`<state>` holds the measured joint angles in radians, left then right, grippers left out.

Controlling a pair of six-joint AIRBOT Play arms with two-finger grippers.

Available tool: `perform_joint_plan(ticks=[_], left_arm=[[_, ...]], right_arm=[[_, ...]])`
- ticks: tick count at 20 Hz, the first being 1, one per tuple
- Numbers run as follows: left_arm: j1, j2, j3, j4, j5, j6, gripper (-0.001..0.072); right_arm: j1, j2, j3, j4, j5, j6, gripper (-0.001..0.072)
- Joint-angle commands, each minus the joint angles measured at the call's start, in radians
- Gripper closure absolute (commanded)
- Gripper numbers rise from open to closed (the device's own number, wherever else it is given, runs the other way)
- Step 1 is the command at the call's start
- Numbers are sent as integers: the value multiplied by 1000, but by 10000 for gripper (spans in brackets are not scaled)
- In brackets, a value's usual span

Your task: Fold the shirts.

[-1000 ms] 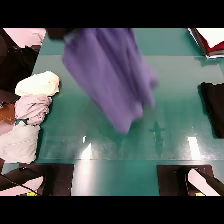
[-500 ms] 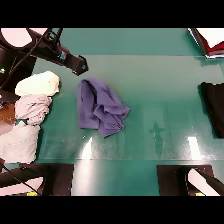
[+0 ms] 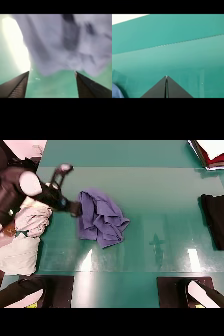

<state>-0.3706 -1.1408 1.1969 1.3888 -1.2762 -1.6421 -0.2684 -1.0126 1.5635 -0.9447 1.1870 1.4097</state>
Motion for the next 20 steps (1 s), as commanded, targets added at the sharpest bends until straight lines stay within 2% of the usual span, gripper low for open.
perform_joint_plan(ticks=[1, 4, 7, 13, 18, 19, 20], left_arm=[[-89, 92, -262, -110, 162, -93, 41], [-214, 86, -391, -98, 333, -145, 42], [-237, 85, -477, -57, 445, -219, 42], [-237, 83, -514, -66, 615, -217, 42], [-237, -8, -513, -86, 584, -212, 42], [-237, -17, -512, -114, 586, -209, 131], [-237, -13, -511, -129, 595, -208, 355]], right_arm=[[0, 0, 1, 0, 3, -6, 689], [0, 0, 1, 0, 18, -6, 689], [0, 0, -2, 1, 41, -6, 689], [0, 0, -3, 2, 65, -5, 689], [0, 0, -3, 2, 81, -5, 689], [0, 0, -3, 2, 85, -5, 689], [0, 0, -3, 2, 89, -5, 689]])
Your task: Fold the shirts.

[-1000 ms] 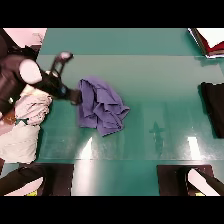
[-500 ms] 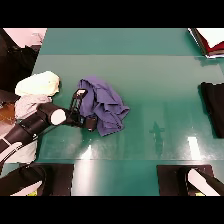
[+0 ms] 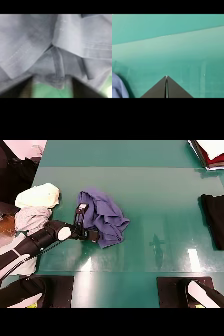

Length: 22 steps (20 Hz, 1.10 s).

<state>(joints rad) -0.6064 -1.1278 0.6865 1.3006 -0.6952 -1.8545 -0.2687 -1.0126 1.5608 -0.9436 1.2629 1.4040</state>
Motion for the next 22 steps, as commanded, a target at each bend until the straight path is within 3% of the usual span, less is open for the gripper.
perform_joint_plan(ticks=[1, 3, 10, 13, 18, 19, 20, 21, 22], left_arm=[[-1, -22, 8, -45, 13, 4, 484], [-1, -22, 59, -40, -49, 46, 681], [-1, -22, 411, 216, -508, 164, 680], [0, -22, 503, 240, -573, 215, 680], [6, -22, 524, 280, -639, 212, 679], [7, -22, 524, 308, -652, 211, 584], [11, -22, 524, 333, -655, 201, 297], [23, -22, 524, 336, -648, 182, 314], [34, -22, 521, 335, -628, 175, 500]], right_arm=[[1, 0, 0, 0, 14, 0, 689], [1, 0, 0, 0, 16, 0, 689], [1, 0, 0, 0, 55, 0, 689], [1, 0, -3, 1, 124, 0, 689], [1, 0, -150, 9, 172, 0, 689], [1, 0, -188, 9, 171, 0, 689], [1, 0, -225, 10, 168, 0, 689], [1, 0, -254, 10, 168, -2, 689], [1, 0, -279, 10, 166, -10, 689]])
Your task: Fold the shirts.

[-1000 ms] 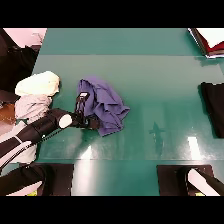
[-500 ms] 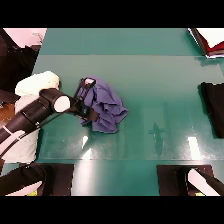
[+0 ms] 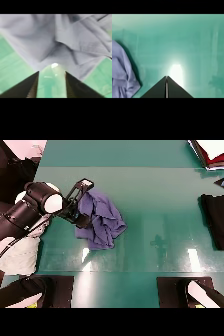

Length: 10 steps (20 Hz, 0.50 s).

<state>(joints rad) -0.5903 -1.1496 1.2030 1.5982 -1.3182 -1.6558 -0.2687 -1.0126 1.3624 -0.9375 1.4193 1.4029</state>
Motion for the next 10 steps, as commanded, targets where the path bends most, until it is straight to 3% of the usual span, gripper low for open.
perform_joint_plan(ticks=[1, 3, 5, 7, 10], left_arm=[[26, 0, -3, 37, 15, -24, 610], [44, 0, -22, 34, 23, -24, 614], [67, 0, -54, -26, -1, -45, 145], [61, 0, -141, -151, 36, -66, 130], [23, -2, -318, -300, 269, -76, 155]], right_arm=[[1, 1, -99, 4, 10, -11, 689], [2, 0, -125, 5, 17, -11, 689], [18, 0, -144, 4, 14, -29, 689], [49, 0, -157, 3, -3, -40, 689], [104, 0, -176, 4, -56, -40, 689]])
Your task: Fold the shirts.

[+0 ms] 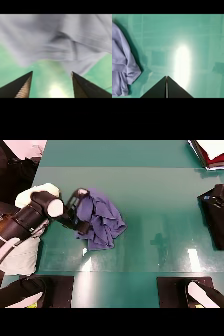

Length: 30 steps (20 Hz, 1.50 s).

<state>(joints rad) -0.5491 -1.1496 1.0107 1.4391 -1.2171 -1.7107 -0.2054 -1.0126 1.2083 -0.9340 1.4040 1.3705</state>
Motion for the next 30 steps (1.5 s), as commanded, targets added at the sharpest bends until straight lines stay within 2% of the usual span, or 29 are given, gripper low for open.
perform_joint_plan(ticks=[1, 4, 6, 7, 9, 10, 11, 14, 16, 20, 21, 22, 23, 25, 27, 30], left_arm=[[-21, -3, -164, -141, 225, -50, 155], [-21, -12, -214, -138, 335, -74, 155], [-20, -40, -218, -127, 361, -74, 156], [-20, -51, -218, -126, 369, -74, 212], [-20, -63, -217, -126, 378, -73, 473], [-20, -60, -209, -124, 369, -68, 677], [-17, -51, -188, -109, 334, -67, 672], [-17, 23, -36, 95, 135, -69, 680], [-17, 94, 66, 205, 48, -69, 681], [-18, 181, 125, 198, 19, -62, 680], [-18, 181, 122, 191, 10, -62, 680], [-18, 181, 117, 188, 4, -63, 680], [-17, 180, 113, 183, 4, -63, 680], [-18, 179, 104, 176, 8, -63, 680], [-18, 180, 104, 172, -5, -64, 680], [-18, 180, 104, 172, -23, -67, 680]], right_arm=[[60, 0, -27, 0, -48, -8, 689], [107, 0, -26, -1, -64, -8, 689], [128, 0, -26, 0, -75, -8, 689], [138, 0, -26, 0, -75, -8, 689], [149, 0, -26, 0, -75, -8, 689], [149, 0, -26, 0, -73, -7, 689], [149, 0, -26, 0, -69, -8, 689], [148, 1, -26, -1, -42, -8, 689], [150, 1, -26, 0, -36, -7, 689], [190, 0, -59, 15, -48, -7, 686], [222, -1, -101, 36, -68, -7, 616], [259, -3, -153, 66, -97, -7, 382], [307, -16, -214, 105, -129, -8, 237], [417, -74, -320, 213, -213, -21, 233], [563, -166, -393, 348, -320, -108, 233], [754, -317, -388, 430, -450, -149, 233]])
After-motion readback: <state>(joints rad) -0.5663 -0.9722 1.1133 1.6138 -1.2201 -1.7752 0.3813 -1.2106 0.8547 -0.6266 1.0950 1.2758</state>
